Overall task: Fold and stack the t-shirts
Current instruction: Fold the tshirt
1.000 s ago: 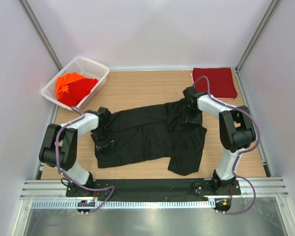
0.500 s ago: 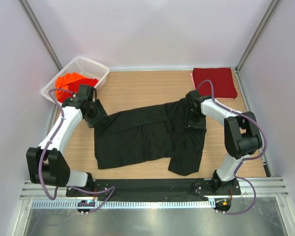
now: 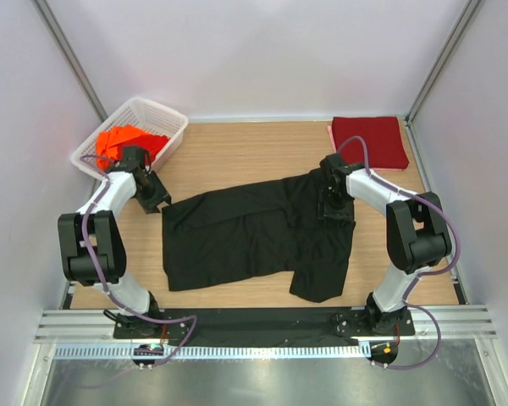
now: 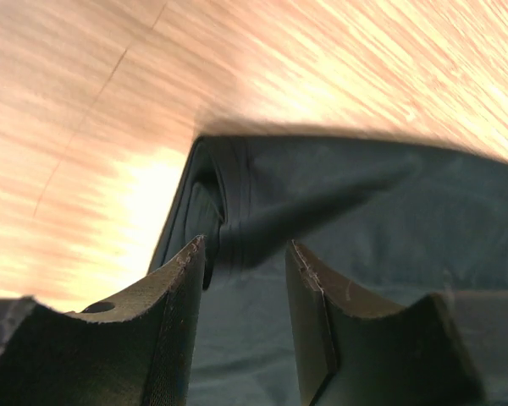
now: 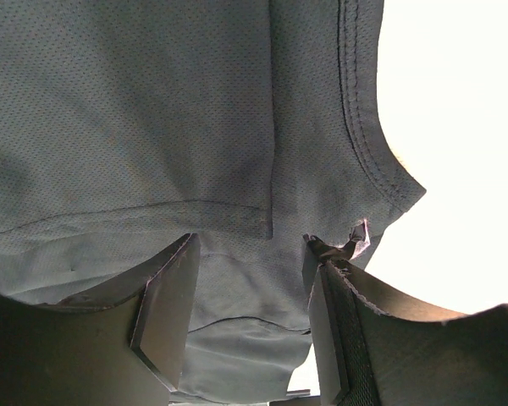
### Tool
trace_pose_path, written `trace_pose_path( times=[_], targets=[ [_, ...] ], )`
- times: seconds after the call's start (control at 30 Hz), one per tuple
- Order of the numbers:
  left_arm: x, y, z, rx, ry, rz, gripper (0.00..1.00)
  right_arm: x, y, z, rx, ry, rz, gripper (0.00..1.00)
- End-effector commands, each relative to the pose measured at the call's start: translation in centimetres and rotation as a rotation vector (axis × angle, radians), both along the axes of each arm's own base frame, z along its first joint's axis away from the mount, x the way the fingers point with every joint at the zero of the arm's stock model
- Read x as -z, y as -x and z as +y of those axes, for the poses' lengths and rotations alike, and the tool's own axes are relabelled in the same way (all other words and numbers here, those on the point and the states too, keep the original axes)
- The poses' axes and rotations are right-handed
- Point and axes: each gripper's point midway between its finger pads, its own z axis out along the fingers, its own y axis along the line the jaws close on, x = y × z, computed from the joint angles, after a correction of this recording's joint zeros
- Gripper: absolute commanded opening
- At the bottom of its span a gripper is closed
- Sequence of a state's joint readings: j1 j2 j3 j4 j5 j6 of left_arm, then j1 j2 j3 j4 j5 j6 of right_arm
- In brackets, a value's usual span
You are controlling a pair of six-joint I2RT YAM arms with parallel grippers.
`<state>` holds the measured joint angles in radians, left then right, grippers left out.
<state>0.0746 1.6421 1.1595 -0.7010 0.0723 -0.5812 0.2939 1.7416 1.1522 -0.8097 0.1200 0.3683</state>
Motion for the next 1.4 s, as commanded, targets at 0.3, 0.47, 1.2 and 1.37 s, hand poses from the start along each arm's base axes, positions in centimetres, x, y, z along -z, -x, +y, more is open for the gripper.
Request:
trace_pose_path(
  times=[0.3, 0.47, 1.2, 1.37],
  targets=[
    [2.5, -2.2, 0.0, 0.014, 0.007, -0.039, 0.34, -1.3, -0.9, 0.7, -0.023, -0.026, -0.047, 0.58],
    [3.4, -2.2, 0.1, 0.002, 0.008, -0.020, 0.32, -1.4, -1.0, 0.8, -0.024, -0.029, -0.047, 0.58],
    [2.4, -3.2, 1.6, -0.087, -0.039, -0.042, 0.00, 0.3, -0.6, -0.1, 0.017, 0.024, -0.017, 0.54],
    [2.4, -4.0, 2.0, -0.123, 0.003, -0.047, 0.01, 1.4, -0.3, -0.4, 0.016, 0.044, 0.018, 0.54]
  ],
)
